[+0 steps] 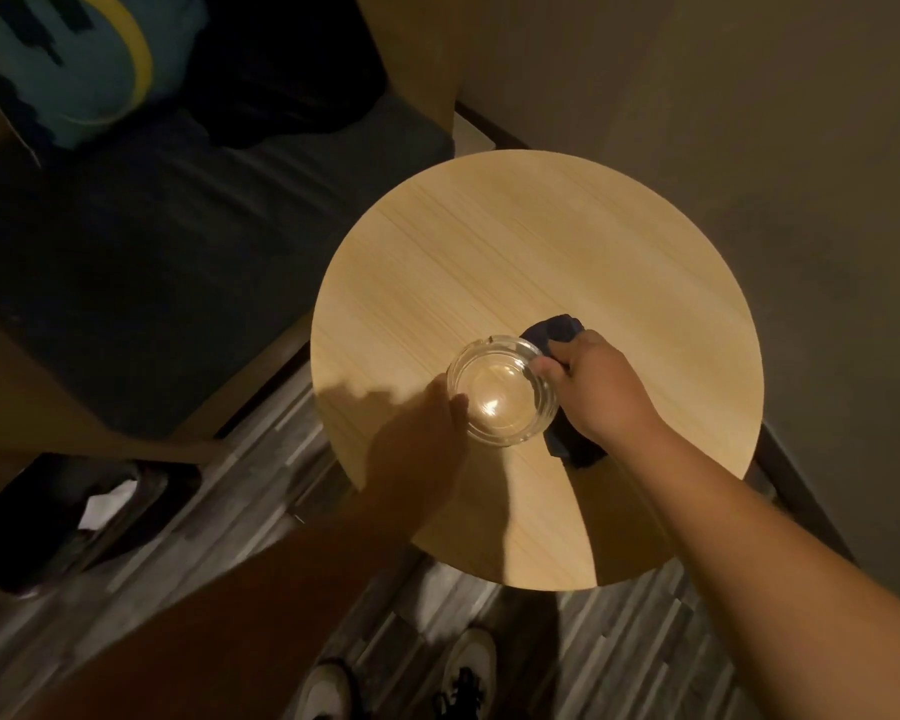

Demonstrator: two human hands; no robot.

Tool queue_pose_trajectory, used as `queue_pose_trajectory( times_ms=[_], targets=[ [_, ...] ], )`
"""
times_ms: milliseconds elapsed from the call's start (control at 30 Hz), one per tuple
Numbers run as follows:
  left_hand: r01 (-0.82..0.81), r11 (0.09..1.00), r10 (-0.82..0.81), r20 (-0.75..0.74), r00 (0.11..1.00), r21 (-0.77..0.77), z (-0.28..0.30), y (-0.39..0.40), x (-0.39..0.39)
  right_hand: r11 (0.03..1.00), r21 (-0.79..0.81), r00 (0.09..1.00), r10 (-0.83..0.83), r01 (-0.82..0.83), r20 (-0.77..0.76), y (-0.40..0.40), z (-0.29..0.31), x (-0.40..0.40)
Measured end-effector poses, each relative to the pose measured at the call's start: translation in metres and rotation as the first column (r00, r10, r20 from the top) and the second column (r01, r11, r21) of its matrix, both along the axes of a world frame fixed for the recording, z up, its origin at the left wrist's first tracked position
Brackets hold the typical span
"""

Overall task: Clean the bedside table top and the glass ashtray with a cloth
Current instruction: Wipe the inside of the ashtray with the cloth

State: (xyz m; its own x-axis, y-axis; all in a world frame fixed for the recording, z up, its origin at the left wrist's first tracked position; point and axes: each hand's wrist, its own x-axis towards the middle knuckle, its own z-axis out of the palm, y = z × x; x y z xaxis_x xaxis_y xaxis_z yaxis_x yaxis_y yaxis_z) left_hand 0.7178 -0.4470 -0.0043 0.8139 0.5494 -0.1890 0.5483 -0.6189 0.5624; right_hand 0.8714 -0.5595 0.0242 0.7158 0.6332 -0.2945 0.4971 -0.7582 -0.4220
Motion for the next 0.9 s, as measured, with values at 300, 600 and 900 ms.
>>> queue_pose_trajectory(
  times_ms=[300, 600, 900],
  targets=[
    [0.324, 0.933, -0.313, -0.095, 0.945, 0.157, 0.006, 0.037, 0.024, 0.999, 0.023, 0.996, 0.030, -0.028, -0.088, 0.003, 0.007, 0.007],
    [0.566, 0.812, -0.540, -0.183, 0.821, 0.140, 0.020, 0.068, 0.065, 0.996, -0.026, 0.996, 0.088, -0.088, 0.002, 0.006, 0.006, 0.001],
    [0.016, 0.998, -0.015, -0.027, 1.000, 0.064, -0.005, 0.004, 0.005, 1.000, -0.001, 0.999, 0.028, -0.028, 0.016, 0.006, -0.001, -0.005]
  ],
)
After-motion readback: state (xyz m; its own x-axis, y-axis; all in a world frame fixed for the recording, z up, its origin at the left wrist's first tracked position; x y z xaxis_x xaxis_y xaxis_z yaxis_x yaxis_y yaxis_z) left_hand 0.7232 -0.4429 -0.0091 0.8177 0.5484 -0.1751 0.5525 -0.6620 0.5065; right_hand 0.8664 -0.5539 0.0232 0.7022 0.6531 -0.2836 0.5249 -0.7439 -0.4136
